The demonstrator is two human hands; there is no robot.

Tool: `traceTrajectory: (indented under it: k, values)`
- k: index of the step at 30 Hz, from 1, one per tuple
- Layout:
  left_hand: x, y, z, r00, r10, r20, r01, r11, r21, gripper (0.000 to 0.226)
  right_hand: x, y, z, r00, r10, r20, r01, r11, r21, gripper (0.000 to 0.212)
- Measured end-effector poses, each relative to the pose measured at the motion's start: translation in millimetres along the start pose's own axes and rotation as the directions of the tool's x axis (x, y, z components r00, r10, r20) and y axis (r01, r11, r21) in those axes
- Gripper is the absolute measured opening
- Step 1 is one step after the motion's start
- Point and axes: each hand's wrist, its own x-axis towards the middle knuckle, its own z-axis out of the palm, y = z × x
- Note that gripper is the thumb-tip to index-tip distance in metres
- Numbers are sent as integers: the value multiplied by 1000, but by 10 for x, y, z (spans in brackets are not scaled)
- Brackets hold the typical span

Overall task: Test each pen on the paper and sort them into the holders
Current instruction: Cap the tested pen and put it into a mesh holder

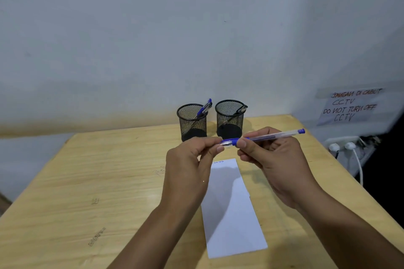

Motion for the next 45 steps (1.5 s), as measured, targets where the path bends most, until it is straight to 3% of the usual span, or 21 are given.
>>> traceTrajectory:
  k: [3,8,13,16,20,23,26,30,38,42,45]
  values:
    - [1,23,32,996,87,-13,-87,995,41,17,1,-3,-36,1000,16,10,-17,998,59,22]
    - [44,51,79,994,102,43,-104,994,47,15,59,-37,-127,997,48,61,-51,997,58,25]
    - [99,25,251,978,-88,188,101,993,-62,17,224,-27,-208,998,57,15,-58,998,25,26]
    - [205,-67,358,968,-164,188,181,980,-79,29,421,-14,-287,997,27,-71,-27,1000,-8,11]
    - [459,-352,514,944,-289,161,293,956,-2,44,719,-108,-509,993,9,-116,-29,985,-171,9]
    - [649,-487,661,924,-354,148,344,935,87,49,884,-184,-643,994,-15,-106,-31,908,-418,14]
    - [800,-577,803,894,-422,152,396,902,175,79,996,-269,-706,997,-34,-69,-12,815,-579,15]
    - [915,-625,956,893,-429,134,398,893,208,74,1185,-388,-734,999,-49,14,38,532,-846,26]
    - [1068,-778,1153,919,-388,77,371,914,166,70,1721,-448,-592,986,7,169,161,270,-949,25]
    - [1100,-875,1169,929,-366,47,355,920,164,49,1901,-364,-449,971,-41,236,239,246,-939,15]
    - [1117,-903,1154,937,-348,30,336,921,196,45,1957,-275,-347,959,-72,275,284,252,-925,16]
